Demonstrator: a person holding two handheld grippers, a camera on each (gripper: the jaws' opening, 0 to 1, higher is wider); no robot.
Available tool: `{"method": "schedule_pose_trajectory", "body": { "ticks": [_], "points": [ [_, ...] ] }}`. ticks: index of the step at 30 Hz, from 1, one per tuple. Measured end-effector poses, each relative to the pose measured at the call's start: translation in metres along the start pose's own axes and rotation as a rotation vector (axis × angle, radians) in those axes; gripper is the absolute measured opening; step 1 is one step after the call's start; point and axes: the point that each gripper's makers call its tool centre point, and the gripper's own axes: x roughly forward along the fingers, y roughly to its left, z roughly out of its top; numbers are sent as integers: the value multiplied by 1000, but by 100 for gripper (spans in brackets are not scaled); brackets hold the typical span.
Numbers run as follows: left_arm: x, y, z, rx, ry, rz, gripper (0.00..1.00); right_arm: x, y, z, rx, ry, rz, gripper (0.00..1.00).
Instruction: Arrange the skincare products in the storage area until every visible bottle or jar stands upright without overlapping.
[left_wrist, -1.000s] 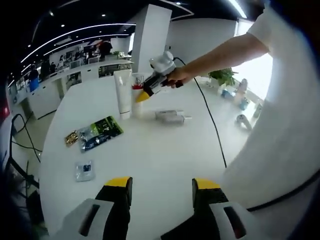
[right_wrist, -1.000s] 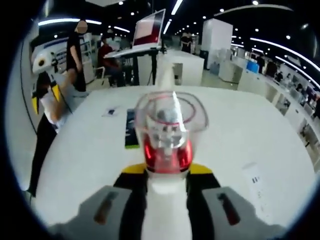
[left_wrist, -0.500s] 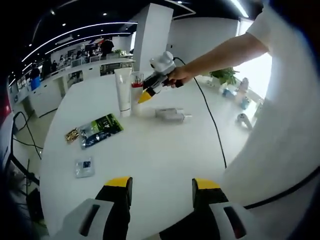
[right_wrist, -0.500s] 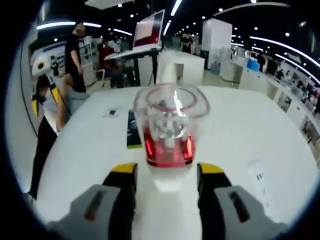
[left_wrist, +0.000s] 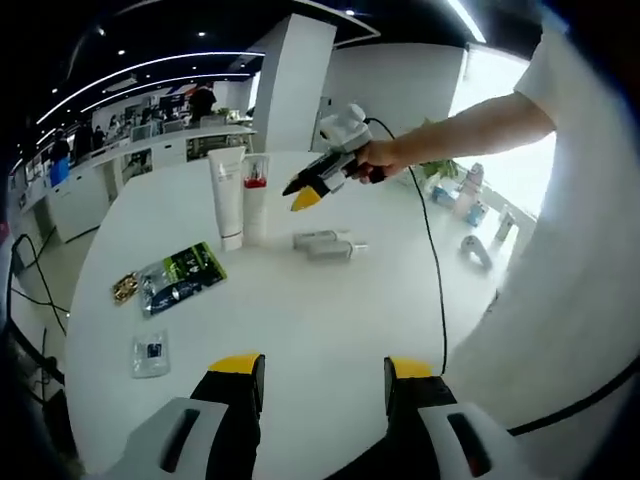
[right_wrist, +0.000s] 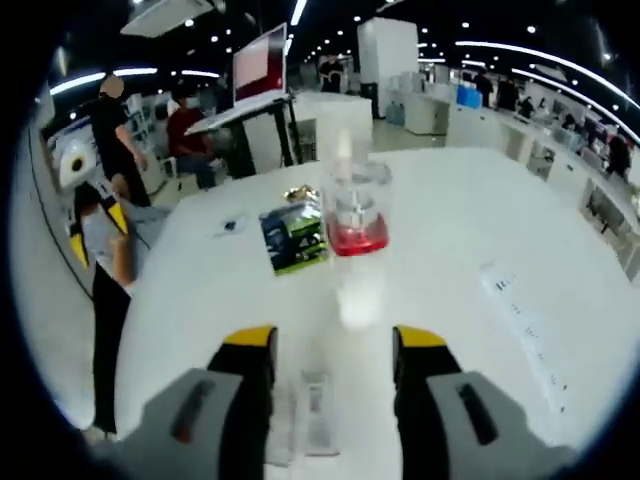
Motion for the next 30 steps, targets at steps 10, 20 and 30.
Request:
{"method": "schedule_pose_trajectory", "body": {
  "ticks": [10, 20, 30],
  "points": [
    [10, 2, 22, 67, -46, -81, 50, -79, 0, 57, -155, 32, -20, 51],
    [17, 8, 41, 101, -101, -155, 50, -84, -11, 37, -107, 207, -121, 49],
    [19, 14, 38, 134, -113, -259, 50, -67, 0, 5, 4, 296, -221, 47]
  ]
}}
